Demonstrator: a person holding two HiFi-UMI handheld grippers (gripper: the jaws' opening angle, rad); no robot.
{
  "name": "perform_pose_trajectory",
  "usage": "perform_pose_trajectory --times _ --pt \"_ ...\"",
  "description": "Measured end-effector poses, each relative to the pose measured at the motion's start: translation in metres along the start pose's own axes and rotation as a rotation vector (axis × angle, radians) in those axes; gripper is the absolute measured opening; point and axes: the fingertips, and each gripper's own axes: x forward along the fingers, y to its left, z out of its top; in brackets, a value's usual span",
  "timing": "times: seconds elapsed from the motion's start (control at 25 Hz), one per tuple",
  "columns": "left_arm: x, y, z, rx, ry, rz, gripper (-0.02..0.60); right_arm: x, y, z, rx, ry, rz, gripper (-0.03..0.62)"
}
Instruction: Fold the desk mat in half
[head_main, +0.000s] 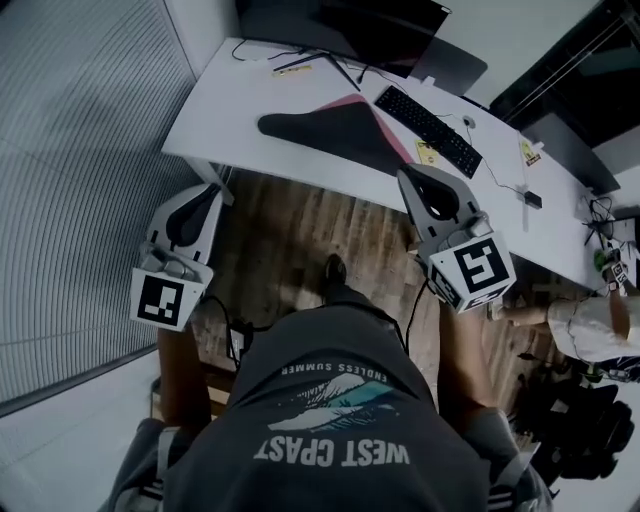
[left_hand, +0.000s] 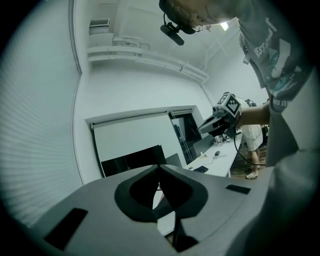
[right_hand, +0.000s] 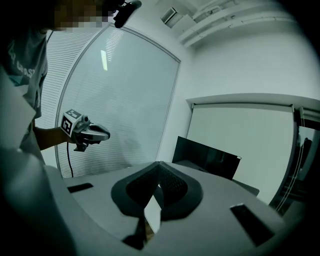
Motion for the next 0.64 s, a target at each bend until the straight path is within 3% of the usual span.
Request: perform_pose_trajectory --times 0.64 --pt "-0.006 -0.042 -0.012 -0.019 0.025 -0.075 0.023 -0.03 -0.006 -0.021 0.041 0.02 -0.058 0.025"
